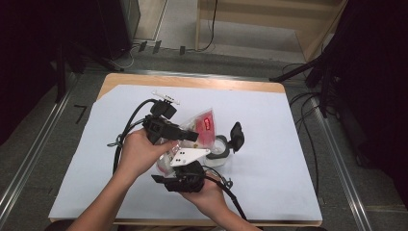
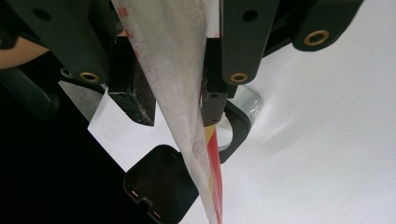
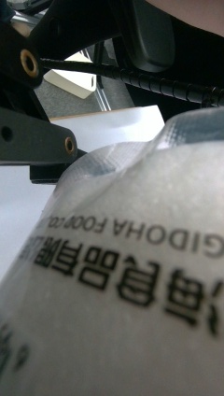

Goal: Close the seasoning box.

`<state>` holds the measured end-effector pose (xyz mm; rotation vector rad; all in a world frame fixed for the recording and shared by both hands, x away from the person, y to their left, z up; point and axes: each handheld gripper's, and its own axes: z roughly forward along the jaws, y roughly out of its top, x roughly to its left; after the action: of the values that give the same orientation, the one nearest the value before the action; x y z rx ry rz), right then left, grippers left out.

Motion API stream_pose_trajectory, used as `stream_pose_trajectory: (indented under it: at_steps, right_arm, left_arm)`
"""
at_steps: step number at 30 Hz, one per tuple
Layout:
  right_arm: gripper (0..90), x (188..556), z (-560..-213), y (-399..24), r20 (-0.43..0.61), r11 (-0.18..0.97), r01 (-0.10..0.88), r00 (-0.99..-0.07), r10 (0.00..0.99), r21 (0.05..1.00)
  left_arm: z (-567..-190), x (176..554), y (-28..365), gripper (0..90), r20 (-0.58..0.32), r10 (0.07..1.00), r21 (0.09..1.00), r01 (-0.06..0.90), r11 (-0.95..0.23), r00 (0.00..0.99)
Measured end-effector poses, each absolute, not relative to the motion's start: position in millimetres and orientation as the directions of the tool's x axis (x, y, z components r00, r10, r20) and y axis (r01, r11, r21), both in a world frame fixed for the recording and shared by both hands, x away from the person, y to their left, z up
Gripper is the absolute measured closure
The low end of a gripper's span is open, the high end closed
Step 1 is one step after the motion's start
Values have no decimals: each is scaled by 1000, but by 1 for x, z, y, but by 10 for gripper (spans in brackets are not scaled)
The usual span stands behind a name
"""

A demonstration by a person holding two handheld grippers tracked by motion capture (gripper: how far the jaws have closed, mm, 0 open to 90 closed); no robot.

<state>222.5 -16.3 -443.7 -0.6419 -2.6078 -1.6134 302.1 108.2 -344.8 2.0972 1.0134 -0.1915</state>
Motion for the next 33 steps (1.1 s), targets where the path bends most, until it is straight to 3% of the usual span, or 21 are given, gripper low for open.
stream_pose_trajectory:
  at_steps: [33]
  right_arm:
    - [627, 222, -441, -17, 226, 376, 359, -908, 353, 855]
  left_arm:
    - [-343, 305, 105, 664, -445, 589, 588, 716, -376, 674]
